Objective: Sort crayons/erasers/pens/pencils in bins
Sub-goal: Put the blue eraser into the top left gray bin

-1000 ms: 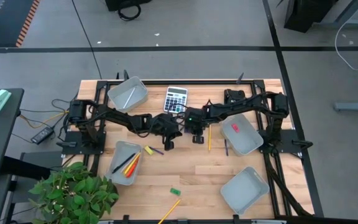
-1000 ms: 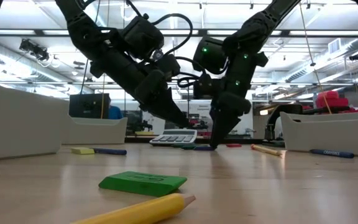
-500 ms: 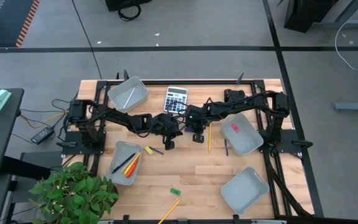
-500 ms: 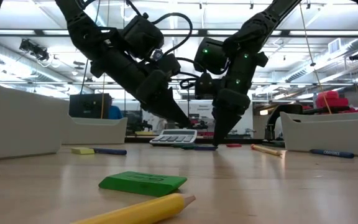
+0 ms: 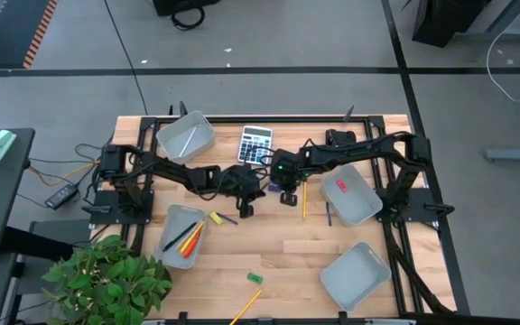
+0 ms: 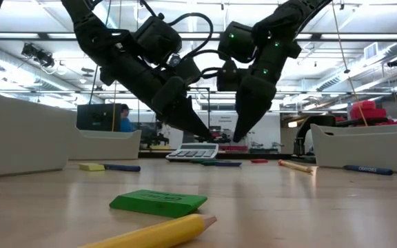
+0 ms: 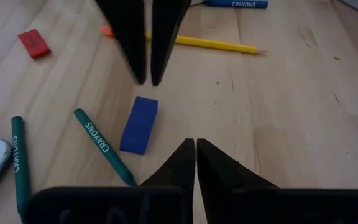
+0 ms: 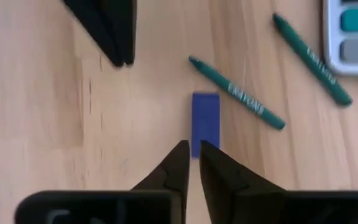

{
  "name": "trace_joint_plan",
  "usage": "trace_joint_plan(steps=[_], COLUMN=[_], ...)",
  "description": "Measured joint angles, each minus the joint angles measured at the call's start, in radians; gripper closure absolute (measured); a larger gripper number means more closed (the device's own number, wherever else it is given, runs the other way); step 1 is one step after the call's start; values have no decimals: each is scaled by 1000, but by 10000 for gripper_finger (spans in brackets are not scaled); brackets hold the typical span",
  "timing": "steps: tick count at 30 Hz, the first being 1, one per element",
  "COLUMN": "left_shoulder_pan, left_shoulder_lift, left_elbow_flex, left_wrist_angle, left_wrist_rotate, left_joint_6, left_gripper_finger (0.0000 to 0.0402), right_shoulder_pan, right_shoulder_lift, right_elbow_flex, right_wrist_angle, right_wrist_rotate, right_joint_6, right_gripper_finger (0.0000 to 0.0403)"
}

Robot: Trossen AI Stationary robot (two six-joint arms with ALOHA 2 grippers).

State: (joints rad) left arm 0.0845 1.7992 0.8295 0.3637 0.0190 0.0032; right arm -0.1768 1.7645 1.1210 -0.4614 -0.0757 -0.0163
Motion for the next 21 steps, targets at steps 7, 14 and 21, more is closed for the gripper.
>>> trace_joint_plan(steps=[7,14,21], left_shoulder_pan=[0,0,0], left_shoulder_lift=[0,0,0], left_elbow_flex=[0,0,0], left_wrist_angle=[5,17,32], left_wrist_rotate=[0,0,0], left_joint_6=[0,1,1], left_gripper_finger=[385,382,375], right_shoulder_pan=[3,-5,-16], right_shoulder_lift=[36,70,105], right_elbow_flex=[-1,0,-1], right_wrist_angle=[68,75,70], right_wrist_rotate=[0,0,0], right_joint_6=[-1,19,35], right_gripper_finger=[258,225,245])
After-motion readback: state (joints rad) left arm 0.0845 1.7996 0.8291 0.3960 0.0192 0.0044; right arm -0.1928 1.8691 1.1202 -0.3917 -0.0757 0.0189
